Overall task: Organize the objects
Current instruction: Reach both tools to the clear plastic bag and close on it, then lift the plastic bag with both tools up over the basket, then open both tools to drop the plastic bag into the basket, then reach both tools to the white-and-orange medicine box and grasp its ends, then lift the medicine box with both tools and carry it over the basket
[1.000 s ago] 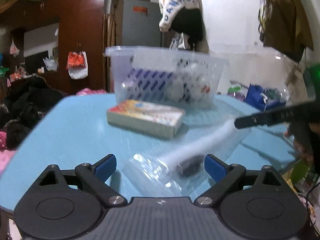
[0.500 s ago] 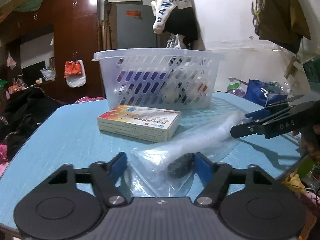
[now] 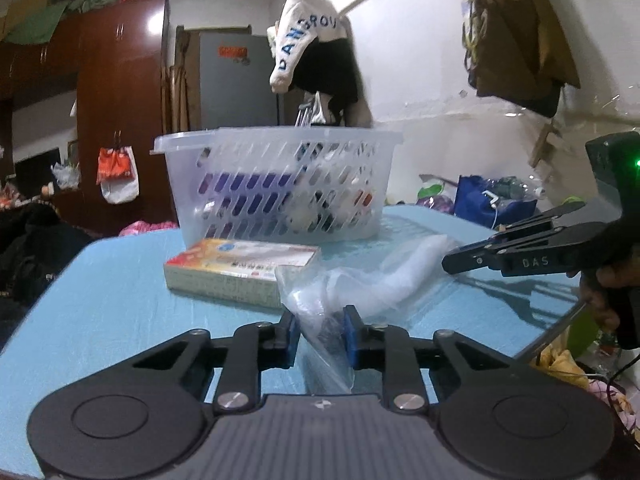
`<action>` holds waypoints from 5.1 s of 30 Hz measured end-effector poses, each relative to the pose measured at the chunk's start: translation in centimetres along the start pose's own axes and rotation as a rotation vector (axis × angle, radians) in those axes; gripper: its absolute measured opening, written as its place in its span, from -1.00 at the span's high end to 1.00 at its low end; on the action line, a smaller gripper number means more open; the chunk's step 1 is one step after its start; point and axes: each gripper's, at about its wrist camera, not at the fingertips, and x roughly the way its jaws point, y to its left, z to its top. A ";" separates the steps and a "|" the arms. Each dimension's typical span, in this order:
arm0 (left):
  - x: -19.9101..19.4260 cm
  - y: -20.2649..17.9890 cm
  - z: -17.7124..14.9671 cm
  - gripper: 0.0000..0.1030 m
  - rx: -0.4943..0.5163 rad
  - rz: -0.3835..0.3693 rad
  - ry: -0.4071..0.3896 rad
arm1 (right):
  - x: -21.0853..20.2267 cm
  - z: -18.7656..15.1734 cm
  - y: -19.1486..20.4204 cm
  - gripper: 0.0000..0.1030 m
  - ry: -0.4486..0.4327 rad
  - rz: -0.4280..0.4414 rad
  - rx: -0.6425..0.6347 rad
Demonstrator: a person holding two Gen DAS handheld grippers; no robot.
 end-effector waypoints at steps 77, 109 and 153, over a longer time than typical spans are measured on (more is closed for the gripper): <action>3.8 10.2 11.2 -0.77 0.068 0.079 -0.018 | 2.0 8.6 -2.6 -1.00 -0.055 0.019 0.122; 9.0 14.6 5.0 -0.55 0.140 -0.422 0.331 | 9.6 5.6 4.9 -0.45 0.189 0.169 -0.061; -2.4 3.2 10.5 0.24 0.356 -0.243 -0.140 | -1.9 8.7 1.4 0.11 -0.181 -0.007 -0.256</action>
